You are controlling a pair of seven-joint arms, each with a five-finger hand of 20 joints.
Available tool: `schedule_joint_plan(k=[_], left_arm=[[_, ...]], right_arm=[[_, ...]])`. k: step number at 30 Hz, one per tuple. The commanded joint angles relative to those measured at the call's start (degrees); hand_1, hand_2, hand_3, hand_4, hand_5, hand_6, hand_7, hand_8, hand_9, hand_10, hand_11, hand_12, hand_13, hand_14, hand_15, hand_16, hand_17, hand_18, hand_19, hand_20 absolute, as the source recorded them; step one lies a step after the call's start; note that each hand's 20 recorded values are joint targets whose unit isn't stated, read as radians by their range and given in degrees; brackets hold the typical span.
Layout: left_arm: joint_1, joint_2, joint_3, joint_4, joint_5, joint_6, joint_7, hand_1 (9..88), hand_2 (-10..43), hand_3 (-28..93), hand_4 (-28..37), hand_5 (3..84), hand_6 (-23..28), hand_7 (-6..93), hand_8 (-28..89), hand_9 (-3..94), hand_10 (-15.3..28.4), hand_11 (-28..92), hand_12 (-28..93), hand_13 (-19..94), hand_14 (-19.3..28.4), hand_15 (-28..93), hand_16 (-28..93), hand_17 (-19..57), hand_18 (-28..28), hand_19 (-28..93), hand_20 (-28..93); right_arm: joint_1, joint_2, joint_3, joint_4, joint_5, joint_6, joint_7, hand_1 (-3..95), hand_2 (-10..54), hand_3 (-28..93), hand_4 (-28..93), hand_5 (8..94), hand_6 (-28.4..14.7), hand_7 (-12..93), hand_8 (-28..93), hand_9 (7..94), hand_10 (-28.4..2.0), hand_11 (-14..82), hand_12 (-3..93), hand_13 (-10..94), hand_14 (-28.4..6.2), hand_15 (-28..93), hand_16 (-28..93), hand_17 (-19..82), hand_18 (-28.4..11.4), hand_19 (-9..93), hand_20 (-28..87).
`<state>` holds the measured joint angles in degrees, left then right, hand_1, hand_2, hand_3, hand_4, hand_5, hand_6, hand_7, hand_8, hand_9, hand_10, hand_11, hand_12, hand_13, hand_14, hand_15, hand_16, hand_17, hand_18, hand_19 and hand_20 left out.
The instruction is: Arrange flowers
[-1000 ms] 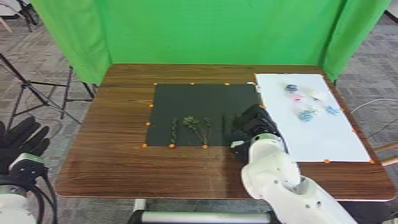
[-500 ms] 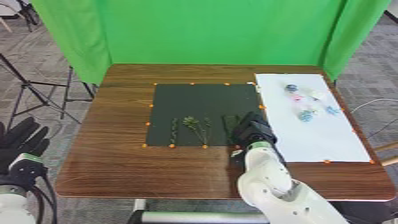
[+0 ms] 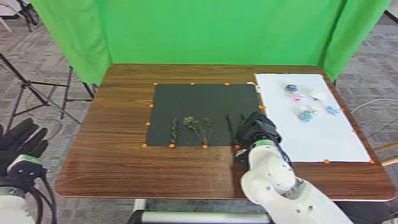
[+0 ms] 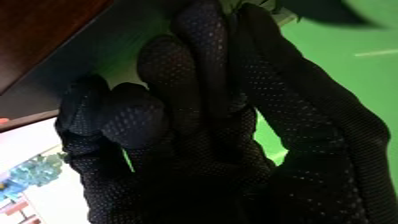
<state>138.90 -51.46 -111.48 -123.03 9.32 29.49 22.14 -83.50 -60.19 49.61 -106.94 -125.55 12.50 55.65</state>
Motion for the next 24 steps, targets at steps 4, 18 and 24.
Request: schedule_joint_plan(k=[4, 18, 24], left_arm=[[1.2, -0.65, -0.27, -0.51, -0.61, 0.74, 0.67, 22.3, 14.1, 72, -28.3, 39.4, 9.1, 25.0, -14, 29.5, 15.1, 30, 9, 19, 15.4, 49, -12, -7.2, 13.4, 35, 9], [1.6, -0.52, -0.70, -0.63, -1.03, 0.51, 0.91, 22.4, 14.1, 72, -28.3, 39.5, 9.2, 25.1, -14, 29.6, 15.1, 30, 9, 19, 15.5, 50, -12, -7.2, 13.4, 35, 9], [1.9, -0.31, -0.55, -0.60, -1.38, 0.50, 1.43, 22.4, 14.2, 72, -28.3, 39.6, 9.2, 25.4, -14, 29.7, 15.2, 30, 9, 19, 15.5, 50, -12, -7.2, 13.4, 35, 9]], right_arm=[[-4.1, 1.2, 1.7, -2.2, 1.7, 0.3, 0.4, 38.8, -9.5, 75, -26, 74.0, -4.6, 31, 12, 71.8, -17.0, 51.5, 39.6, 68, -16.8, 75, 42, 30, -28.4, 78, 52], [-9.4, 6.1, 8.1, -8.7, -11.7, 7.7, -1.6, 30.6, -9.5, 76, -23, 65.5, -9.1, 24, -10, 66.9, -21.2, 45.6, 33.4, 63, -19.4, 75, 41, 29, -28.4, 78, 53], [-12.0, 12.0, 19.8, -6.1, -10.2, 2.8, -19.7, 33.9, -9.5, 80, -24, 59.9, -5.7, 27, -14, 61.0, -18.0, 26.3, 19.4, 58, -18.0, 73, 33, 27, -27.8, 78, 49]])
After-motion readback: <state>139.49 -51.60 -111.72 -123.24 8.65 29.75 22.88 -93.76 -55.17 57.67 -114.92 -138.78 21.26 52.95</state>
